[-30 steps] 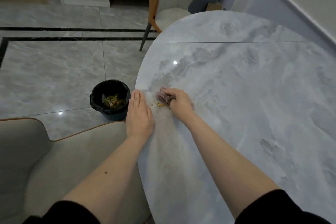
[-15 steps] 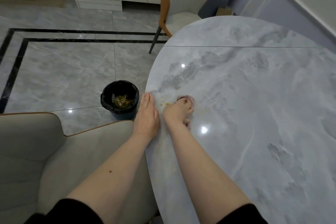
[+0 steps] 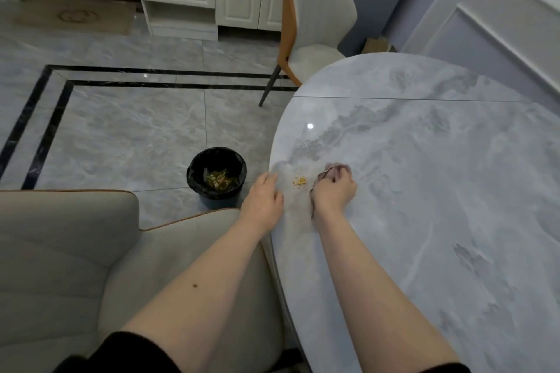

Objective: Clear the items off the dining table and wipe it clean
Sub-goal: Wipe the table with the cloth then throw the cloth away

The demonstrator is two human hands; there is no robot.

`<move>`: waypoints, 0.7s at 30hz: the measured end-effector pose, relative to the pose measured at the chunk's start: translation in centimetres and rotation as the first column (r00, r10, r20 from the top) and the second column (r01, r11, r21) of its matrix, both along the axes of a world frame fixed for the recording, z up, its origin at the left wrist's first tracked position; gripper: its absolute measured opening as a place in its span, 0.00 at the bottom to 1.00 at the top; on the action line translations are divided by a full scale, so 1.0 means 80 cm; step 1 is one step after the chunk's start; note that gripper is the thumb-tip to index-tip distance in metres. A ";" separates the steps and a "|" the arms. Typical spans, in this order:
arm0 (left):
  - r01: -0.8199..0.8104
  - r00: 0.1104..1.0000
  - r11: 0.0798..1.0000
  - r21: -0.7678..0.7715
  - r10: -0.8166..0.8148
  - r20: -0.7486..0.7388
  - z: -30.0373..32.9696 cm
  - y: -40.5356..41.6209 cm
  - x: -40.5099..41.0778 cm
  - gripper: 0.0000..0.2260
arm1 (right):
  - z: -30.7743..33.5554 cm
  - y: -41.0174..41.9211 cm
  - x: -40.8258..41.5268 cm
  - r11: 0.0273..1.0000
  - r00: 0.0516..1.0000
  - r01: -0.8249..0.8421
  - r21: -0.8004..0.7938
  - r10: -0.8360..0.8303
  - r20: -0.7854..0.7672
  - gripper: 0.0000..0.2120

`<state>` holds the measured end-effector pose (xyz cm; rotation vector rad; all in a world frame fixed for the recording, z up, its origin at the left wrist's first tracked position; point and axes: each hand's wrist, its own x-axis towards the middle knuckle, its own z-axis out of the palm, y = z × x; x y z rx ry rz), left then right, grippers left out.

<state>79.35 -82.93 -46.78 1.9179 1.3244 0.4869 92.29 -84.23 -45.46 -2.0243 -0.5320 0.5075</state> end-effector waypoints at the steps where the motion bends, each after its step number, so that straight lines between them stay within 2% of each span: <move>1: -0.014 1.000 0.999 -0.036 0.015 0.021 0.007 0.002 -0.008 0.19 | 0.002 0.001 0.001 0.991 0.990 0.089 0.103 -0.077 -0.115 0.09; 3: -0.073 0.991 0.986 -0.150 0.088 0.097 0.029 0.005 -0.036 0.18 | 0.023 -0.003 -0.010 0.921 0.916 0.288 0.263 -0.185 -0.355 0.09; 5: -0.154 0.953 0.942 -0.297 0.221 0.209 0.053 0.013 -0.071 0.17 | 0.061 -0.015 -0.039 0.867 0.789 0.417 0.272 -0.197 -0.581 0.12; 7: -0.218 0.878 0.873 -0.437 0.371 0.302 0.075 0.021 -0.108 0.15 | 0.088 -0.027 -0.076 0.851 0.691 0.448 0.272 -0.137 -0.709 0.13; 9: -0.231 0.822 0.823 -0.519 0.450 0.349 0.094 0.021 -0.160 0.13 | 0.104 -0.036 -0.135 0.875 0.677 0.368 0.314 -0.020 -0.736 0.12; 12: -0.191 0.768 0.767 -0.612 0.505 0.394 0.117 0.012 -0.251 0.11 | 0.120 -0.038 -0.249 0.872 0.570 0.367 0.324 0.064 -0.819 0.13; 15: -0.126 0.716 0.728 -0.674 0.537 0.446 0.137 -0.001 -0.336 0.10 | 0.133 -0.037 -0.373 0.874 0.542 0.313 0.371 0.156 -0.826 0.15; 18: -0.121 0.676 0.781 -0.613 0.517 0.525 0.160 0.002 -0.447 0.10 | 0.153 -0.029 -0.510 0.885 0.508 0.246 0.397 0.231 -0.830 0.13; 21: -0.151 0.699 0.837 -0.526 0.467 0.542 0.169 0.018 -0.522 0.06 | 0.166 -0.011 -0.587 0.874 0.529 0.187 0.449 0.296 -0.796 0.11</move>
